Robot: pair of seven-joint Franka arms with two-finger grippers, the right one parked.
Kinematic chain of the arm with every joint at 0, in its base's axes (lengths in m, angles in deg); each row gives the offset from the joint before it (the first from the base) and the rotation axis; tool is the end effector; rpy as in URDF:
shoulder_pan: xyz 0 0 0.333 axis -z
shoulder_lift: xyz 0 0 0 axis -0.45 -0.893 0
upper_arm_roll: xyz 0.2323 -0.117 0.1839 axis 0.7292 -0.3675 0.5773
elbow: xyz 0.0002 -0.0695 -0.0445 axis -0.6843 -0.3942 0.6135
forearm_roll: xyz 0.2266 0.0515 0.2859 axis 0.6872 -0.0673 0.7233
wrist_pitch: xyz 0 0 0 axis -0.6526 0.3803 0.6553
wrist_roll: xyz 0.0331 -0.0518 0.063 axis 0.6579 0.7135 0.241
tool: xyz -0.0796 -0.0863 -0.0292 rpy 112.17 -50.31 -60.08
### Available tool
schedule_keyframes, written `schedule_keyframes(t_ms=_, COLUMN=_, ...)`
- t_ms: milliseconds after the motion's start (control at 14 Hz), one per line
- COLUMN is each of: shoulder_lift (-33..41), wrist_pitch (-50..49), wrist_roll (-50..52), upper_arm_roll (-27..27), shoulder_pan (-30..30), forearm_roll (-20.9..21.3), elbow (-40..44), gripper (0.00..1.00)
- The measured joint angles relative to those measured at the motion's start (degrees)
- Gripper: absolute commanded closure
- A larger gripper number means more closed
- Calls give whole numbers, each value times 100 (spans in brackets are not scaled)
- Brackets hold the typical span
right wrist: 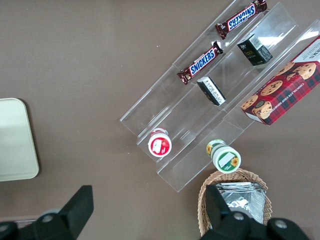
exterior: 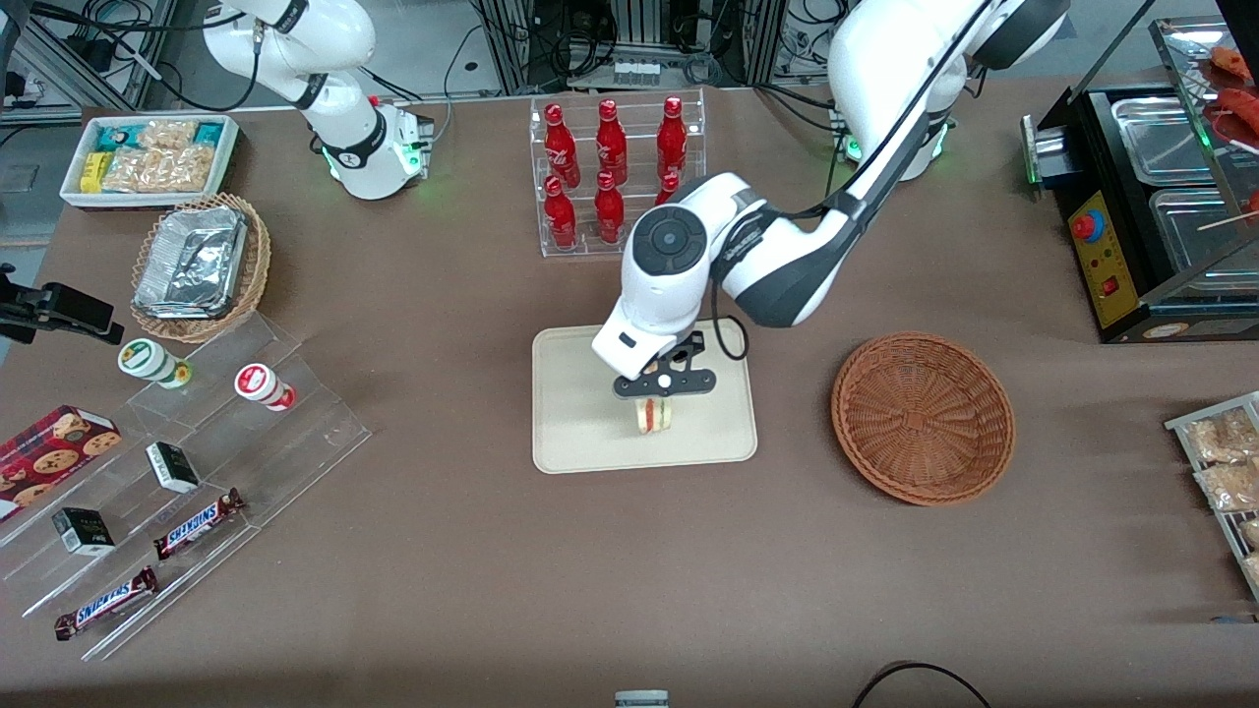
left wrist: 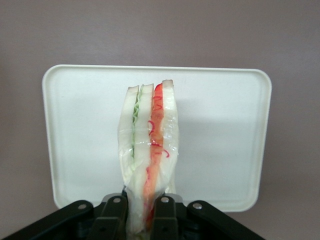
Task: Place sandwich from basket to tray
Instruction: 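Lower the sandwich onto the tray and open the left gripper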
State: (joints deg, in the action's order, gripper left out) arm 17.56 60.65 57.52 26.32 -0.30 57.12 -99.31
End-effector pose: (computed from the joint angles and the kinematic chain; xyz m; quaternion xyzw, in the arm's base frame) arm 0.5109 -0.4789 0.3467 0.9993 0.0278 -0.0141 0.0227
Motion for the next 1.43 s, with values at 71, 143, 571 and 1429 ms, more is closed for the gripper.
schedule_keyframes(t_ms=71, shoulder_lift=-150, wrist_pitch=109, wrist_roll=34, upper_arm_roll=2, shoulder_pan=60, forearm_roll=138, elbow=2, gripper=100)
schedule_keyframes(t_ms=143, shoulder_lift=-313, wrist_pitch=188, wrist_roll=145, upper_arm_roll=6, shoulder_pan=124, forearm_roll=308, elbow=4, gripper=100)
schedule_keyframes(t_ms=571, shoulder_lift=-1011, wrist_pitch=568, wrist_roll=376, upper_arm_roll=15, shoulder_pan=301, forearm_roll=676, elbow=28, gripper=75)
schedule_keyframes(t_ms=1429, shoulder_lift=-26, wrist_pitch=52, wrist_roll=732, upper_arm_roll=47, shoulder_pan=155, forearm_roll=689, elbow=425, gripper=0)
